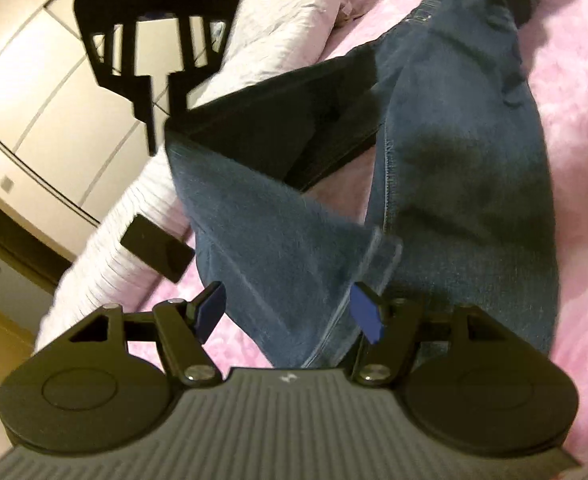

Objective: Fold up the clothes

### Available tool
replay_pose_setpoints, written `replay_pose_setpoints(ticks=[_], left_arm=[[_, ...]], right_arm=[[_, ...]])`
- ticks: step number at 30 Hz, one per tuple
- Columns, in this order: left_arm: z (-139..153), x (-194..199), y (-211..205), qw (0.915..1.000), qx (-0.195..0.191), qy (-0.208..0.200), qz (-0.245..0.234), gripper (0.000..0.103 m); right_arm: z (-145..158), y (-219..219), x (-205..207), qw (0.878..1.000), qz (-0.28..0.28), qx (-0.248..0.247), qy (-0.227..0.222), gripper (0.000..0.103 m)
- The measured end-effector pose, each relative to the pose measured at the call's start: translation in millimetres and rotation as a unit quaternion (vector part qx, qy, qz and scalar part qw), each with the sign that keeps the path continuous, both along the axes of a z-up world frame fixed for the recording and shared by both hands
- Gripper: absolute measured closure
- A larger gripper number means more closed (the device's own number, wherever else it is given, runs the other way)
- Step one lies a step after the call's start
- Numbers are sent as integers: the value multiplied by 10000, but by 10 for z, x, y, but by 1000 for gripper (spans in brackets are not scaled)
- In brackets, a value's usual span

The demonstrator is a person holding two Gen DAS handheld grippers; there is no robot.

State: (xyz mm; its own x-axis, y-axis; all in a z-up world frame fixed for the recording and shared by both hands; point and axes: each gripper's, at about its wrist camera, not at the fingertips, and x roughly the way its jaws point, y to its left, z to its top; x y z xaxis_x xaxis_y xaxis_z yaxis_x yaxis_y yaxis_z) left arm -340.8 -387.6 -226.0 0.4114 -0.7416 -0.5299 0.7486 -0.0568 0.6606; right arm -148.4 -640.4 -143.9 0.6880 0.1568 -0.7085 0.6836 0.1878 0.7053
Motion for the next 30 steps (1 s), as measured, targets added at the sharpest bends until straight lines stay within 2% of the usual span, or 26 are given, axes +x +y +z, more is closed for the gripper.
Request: replay_pose_setpoints(ticks=[3, 4, 6, 9, 14, 18, 20, 22, 24, 25, 26, 28, 30], left_arm=[[19, -128, 71, 9998, -149, -96, -54, 38], [57, -152, 102, 9997, -235, 11, -16, 38], [152, -144, 153, 9981, -349, 396, 330, 38], [247, -130, 315, 9927, -362, 700, 911, 38], [433, -39, 667, 9779, -328, 891, 1862, 38], [609, 68, 961, 9683, -420, 983, 2256, 38], [660, 154, 1075, 9647, -419, 1007, 2396, 38], [687, 247, 1192, 9610, -442, 1017, 2533, 38], [705, 349, 1283, 9578, -423, 1050, 2642, 38], [704, 405, 1308, 9562, -415, 1074, 2691, 38], [703, 462, 1332, 9546, -407, 1099, 2739, 38], [675, 563, 1374, 9536, -383, 1155, 2754, 38], [636, 659, 1376, 9541, -352, 1215, 2716, 38]], right_arm=[[124, -18, -123, 9999, 6, 121, -70, 89], [178, -15, -163, 9999, 97, 72, -78, 89], [308, 4, -248, 9992, 376, -109, -92, 89], [501, 59, -432, 9965, 777, -292, -97, 89], [794, 194, -613, 9898, 1342, -465, 127, 89], [942, 299, -231, 9762, 1993, -693, 500, 89], [899, 317, 221, 9651, 2387, -808, 706, 89], [727, 273, 781, 9592, 2539, -895, 865, 89], [518, 184, 1330, 9593, 2417, -1080, 980, 73], [442, 134, 1495, 9626, 2267, -1165, 922, 50], [383, 96, 1638, 9655, 2108, -1274, 845, 40], [328, 72, 1715, 9682, 1899, -1493, 647, 36], [295, 66, 1680, 9702, 1726, -1653, 389, 36]])
